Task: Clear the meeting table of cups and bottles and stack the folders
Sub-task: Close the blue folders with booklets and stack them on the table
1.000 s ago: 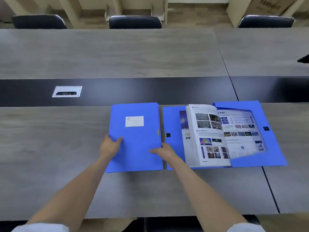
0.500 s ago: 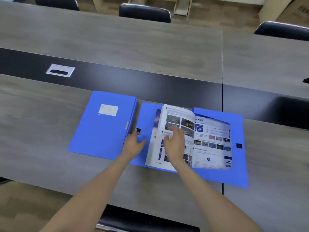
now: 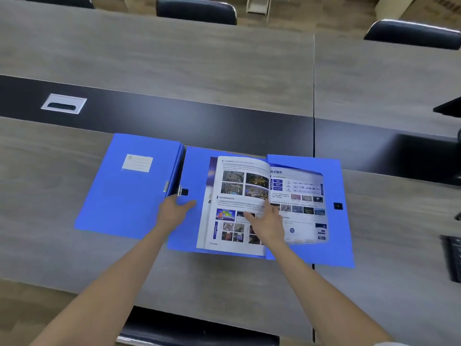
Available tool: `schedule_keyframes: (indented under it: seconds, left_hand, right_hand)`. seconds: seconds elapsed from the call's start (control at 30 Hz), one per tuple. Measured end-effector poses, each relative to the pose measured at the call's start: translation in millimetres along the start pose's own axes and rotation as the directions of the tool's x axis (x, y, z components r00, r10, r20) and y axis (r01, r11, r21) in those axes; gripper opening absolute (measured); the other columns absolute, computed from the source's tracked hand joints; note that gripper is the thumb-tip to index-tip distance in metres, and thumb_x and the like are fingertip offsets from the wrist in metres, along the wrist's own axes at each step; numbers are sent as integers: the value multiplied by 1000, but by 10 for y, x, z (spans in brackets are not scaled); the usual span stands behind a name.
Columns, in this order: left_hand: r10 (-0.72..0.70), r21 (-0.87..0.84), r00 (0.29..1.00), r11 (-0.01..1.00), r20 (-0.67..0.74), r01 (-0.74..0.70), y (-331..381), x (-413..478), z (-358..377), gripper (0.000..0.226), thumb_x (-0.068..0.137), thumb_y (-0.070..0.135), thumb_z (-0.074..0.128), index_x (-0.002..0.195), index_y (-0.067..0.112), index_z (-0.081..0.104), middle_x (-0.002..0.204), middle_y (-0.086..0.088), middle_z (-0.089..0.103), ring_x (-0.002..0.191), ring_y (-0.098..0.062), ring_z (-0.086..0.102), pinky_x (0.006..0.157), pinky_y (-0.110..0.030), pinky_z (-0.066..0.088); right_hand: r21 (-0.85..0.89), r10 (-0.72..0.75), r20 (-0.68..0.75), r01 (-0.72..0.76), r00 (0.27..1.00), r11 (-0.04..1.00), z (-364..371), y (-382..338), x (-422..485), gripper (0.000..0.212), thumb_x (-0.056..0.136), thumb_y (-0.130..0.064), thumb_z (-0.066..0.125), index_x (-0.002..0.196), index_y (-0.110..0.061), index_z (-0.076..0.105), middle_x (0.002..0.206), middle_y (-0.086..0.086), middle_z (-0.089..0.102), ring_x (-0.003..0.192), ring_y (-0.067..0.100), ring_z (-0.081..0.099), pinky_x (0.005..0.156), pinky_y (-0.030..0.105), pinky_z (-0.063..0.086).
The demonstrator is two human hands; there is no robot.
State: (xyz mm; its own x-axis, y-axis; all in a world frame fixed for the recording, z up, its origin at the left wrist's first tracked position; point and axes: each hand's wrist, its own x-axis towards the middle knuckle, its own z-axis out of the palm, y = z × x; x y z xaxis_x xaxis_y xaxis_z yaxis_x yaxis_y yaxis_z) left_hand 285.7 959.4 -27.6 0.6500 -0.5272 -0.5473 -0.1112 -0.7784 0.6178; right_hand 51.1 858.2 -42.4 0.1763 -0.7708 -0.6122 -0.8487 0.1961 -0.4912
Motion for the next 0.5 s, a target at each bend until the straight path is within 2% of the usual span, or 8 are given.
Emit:
schedule_keyframes:
  seconds: [0.03,0.1,0.23,0.3,0.33,0.37,0.43,0.5]
  left_hand:
    - [42,-62,999,997,-4,-42,35,-25,-60,27,92,28,74,102,4,67,85,-2,66,81,-29,62,67,-38,56]
    - [88,-124,995,988,-48,-93,136,-82,-207,15,92,17,73,96,3,69,70,4,61,68,-25,59,55,-24,49]
    - [136,-80,980,986,-146,-148,366,-203,-534,10,93,9,70,85,6,65,51,7,40,49,-18,33,48,-25,29]
    - [163,-18,972,986,-167,-168,478,-229,-731,24,92,8,69,72,13,57,55,1,36,49,-20,31,49,-27,25]
    - [161,11,975,987,-155,-161,504,-192,-823,21,91,8,69,73,10,59,58,-3,39,52,-22,33,49,-28,25]
    - [160,49,978,987,-136,-155,560,-190,-929,10,90,8,70,82,4,64,64,-6,45,56,-25,37,50,-28,27]
    - [170,92,984,982,-55,-164,642,-185,-1081,19,88,8,70,103,-3,67,78,-13,52,65,-25,42,56,-30,32]
    - [216,82,974,972,66,-221,729,-292,-1104,22,88,10,72,106,-1,65,88,-13,59,73,-25,47,65,-31,37]
  right_hand:
    - [13,-13,13,13,1000,1000,3,-33,-6,86,91,-55,60,159,-19,22,162,7,28,147,32,27,112,49,37]
    - [20,-25,44,24,999,999,30,-124,-34,84,92,-55,59,158,-19,23,161,7,29,146,31,30,112,47,37]
    - [28,-28,51,27,998,999,115,-281,-85,75,95,-51,57,155,-14,31,157,12,35,143,32,36,111,47,40]
    - [18,-36,-78,38,996,999,89,-314,-108,64,97,-43,56,149,-10,40,149,14,44,136,32,43,105,46,45]
    - [7,-47,-174,49,984,999,49,-315,-120,56,97,-37,57,144,-9,46,144,13,49,131,31,47,101,44,47]
    - [-14,-54,-275,53,960,999,-7,-316,-137,49,97,-31,59,139,-9,51,141,12,52,127,31,49,99,43,46]
    - [-46,-25,-442,5,897,999,-135,-279,-157,45,92,-24,63,133,-8,55,141,11,52,124,33,49,98,44,40]
    - [2,108,-493,-124,863,992,-241,-186,-140,51,90,-26,64,134,-6,51,142,14,50,125,36,48,99,47,38]
